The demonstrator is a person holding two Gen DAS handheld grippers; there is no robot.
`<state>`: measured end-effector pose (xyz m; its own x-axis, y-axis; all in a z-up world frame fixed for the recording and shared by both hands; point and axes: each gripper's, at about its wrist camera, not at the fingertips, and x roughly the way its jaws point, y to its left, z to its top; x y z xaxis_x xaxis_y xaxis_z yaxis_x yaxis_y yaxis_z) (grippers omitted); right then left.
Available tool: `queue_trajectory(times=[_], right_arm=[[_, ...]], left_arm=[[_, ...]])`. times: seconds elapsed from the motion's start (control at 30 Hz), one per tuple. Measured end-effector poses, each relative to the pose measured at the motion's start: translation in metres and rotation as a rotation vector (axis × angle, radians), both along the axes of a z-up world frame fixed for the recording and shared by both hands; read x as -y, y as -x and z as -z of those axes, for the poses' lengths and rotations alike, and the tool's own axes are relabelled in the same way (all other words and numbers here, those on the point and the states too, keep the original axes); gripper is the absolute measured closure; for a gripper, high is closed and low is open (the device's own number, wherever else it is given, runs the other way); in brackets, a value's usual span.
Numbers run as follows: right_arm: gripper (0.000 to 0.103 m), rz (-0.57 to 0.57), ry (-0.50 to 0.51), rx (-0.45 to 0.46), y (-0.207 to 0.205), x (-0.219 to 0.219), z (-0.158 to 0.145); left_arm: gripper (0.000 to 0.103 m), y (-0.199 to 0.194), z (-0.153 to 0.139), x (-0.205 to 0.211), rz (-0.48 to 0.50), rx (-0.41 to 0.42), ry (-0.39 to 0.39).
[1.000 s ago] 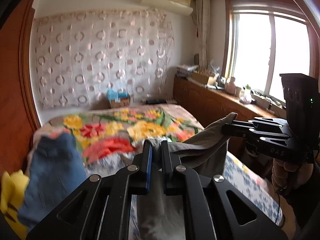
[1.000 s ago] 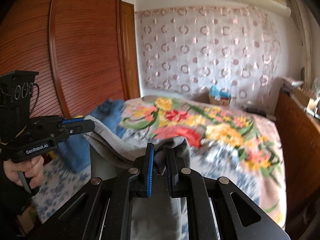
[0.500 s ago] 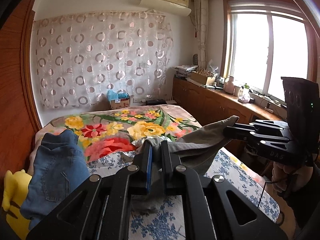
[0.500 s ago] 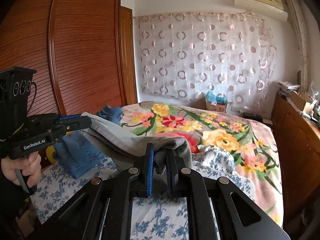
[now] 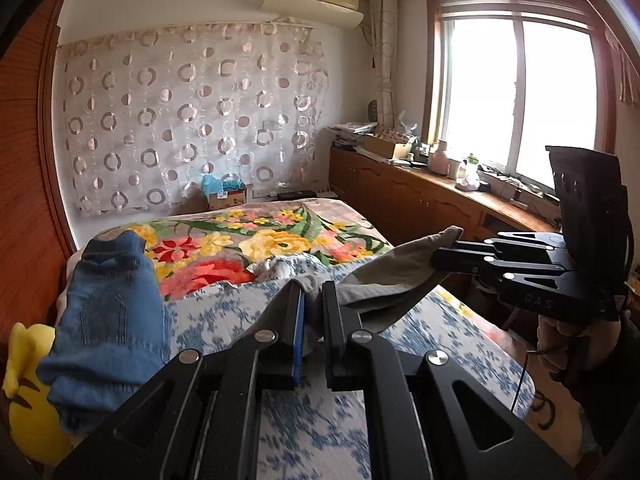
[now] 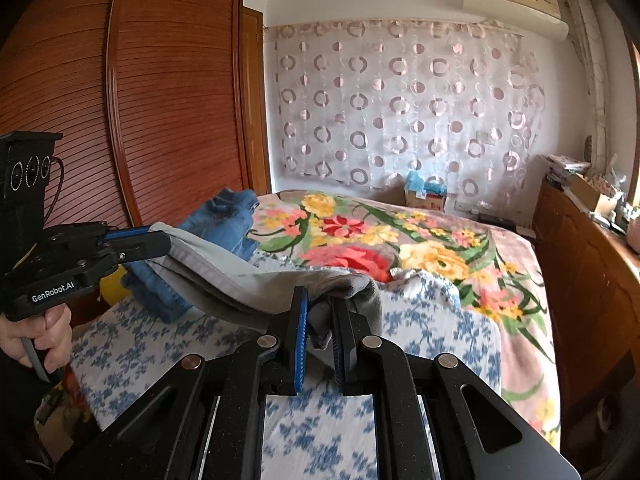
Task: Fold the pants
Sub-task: 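Lift the hem end with both grippers and fold it toward the waistband, then lower the held hem end onto the waistband end with both grippers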
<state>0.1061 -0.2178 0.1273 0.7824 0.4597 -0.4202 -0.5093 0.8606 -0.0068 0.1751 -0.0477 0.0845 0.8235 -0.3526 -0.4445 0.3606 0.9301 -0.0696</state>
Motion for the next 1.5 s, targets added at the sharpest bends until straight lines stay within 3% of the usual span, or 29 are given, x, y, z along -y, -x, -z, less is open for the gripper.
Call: queue_trajectory(times=[0.57,1.13,1.5], right_arm=[[0.092,-0.014,-0.010,-0.042,0.095,0.011,0.012],[0.092,-0.021,-0.057,-0.101,0.106,0.027,0.013],[0.092,-0.017,-0.083,-0.172,0.089,0.031,0.038]], left_arm=[[0.094,0.099,0.034,-0.001,0.042,-0.043,0.022],[0.094,0.157,0.058,-0.005,0.074,-0.081,0.060],[0.094,0.155,0.084,-0.003,0.077,-0.153,0.061]])
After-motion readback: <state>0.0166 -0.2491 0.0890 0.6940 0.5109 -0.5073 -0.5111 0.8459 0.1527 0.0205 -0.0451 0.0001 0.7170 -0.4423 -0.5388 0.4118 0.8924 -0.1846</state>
